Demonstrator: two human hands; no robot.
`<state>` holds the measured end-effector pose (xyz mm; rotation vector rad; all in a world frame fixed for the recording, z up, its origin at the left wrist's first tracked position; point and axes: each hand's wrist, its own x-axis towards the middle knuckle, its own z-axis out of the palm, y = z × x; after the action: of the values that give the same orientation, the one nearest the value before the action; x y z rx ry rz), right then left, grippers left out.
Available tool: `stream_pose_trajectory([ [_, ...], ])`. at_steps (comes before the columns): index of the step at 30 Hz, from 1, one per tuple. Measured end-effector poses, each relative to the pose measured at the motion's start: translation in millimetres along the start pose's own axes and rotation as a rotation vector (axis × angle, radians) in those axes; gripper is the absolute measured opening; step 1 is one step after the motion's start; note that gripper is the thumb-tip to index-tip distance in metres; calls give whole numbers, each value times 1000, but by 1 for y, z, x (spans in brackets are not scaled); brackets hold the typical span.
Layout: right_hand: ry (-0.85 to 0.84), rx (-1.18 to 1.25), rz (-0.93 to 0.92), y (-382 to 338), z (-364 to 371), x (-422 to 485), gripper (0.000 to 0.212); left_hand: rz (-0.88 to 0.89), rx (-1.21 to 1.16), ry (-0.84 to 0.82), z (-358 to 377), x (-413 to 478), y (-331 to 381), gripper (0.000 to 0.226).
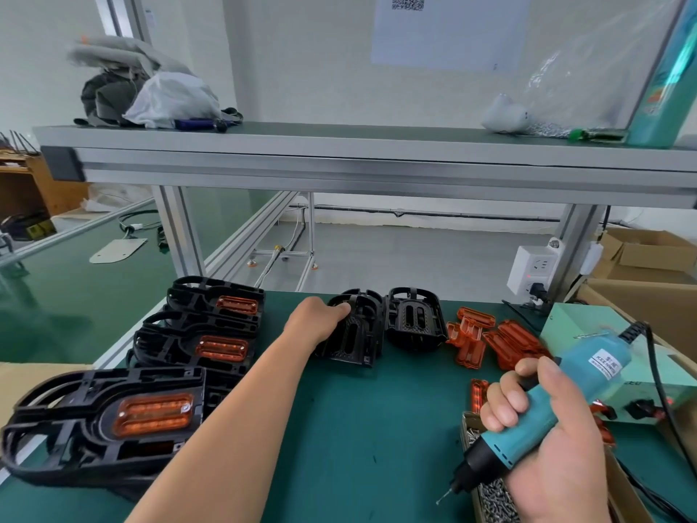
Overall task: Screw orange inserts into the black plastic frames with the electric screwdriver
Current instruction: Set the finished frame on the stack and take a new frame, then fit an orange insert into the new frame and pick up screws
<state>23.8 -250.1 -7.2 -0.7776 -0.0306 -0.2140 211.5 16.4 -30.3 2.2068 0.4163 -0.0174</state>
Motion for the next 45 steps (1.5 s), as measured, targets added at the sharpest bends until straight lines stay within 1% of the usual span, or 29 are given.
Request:
stream_pose_trajectory([
  [4, -3, -3, -10, 1, -2, 0, 23, -9, -118, 16, -1, -17, -10, 40],
  [7, -5, -4, -34, 1, -3, -1, 23, 14, -147, 50, -7, -37, -20, 34],
  [8, -4, 0, -38, 1, -3, -1, 24, 24, -154, 55, -10, -45, -23, 33],
  [10, 8, 10, -34, 0, -3, -1, 25, 55, -193, 46, -14, -63, -29, 36],
  [12, 20, 26, -34, 0, -2, -1, 25, 105, -272, 15, -18, -83, -32, 37],
  [15, 33, 60, -41, -2, -2, -2, 24, 185, -376, -97, -29, -118, -30, 20],
  [17, 48, 83, -56, -5, -3, -2, 23, 252, -385, -187, -37, -135, -32, 14],
  [20, 79, 114, -70, -9, -5, 0, 23, 361, -353, -311, -50, -152, -43, 16],
  [23, 111, 131, -75, -10, -8, 1, 22, 428, -416, -452, -63, -164, -57, 18],
  [24, 120, 133, -72, -10, -9, 1, 22, 432, -435, -505, -67, -167, -63, 21],
  [26, 130, 140, -67, -8, -10, 1, 22, 384, -458, -594, -74, -171, -74, 27],
  [28, 136, 132, -61, -6, -9, 1, 22, 312, -487, -675, -77, -174, -83, 25],
  [30, 140, 116, -56, -4, -8, 1, 22, 259, -506, -732, -78, -174, -86, 29],
  [33, 130, 104, -53, -2, -6, 0, 24, 258, -475, -734, -79, -176, -85, 33],
  [37, 119, 89, -53, -1, -6, -2, 23, 301, -332, -657, -72, -185, -80, 44],
  [42, 109, 85, -50, -1, -5, -2, 23, 396, 36, -511, -60, -190, -70, 48],
  [45, 116, 88, -47, -1, -5, -2, 23, 457, 239, -418, -57, -191, -67, 40],
])
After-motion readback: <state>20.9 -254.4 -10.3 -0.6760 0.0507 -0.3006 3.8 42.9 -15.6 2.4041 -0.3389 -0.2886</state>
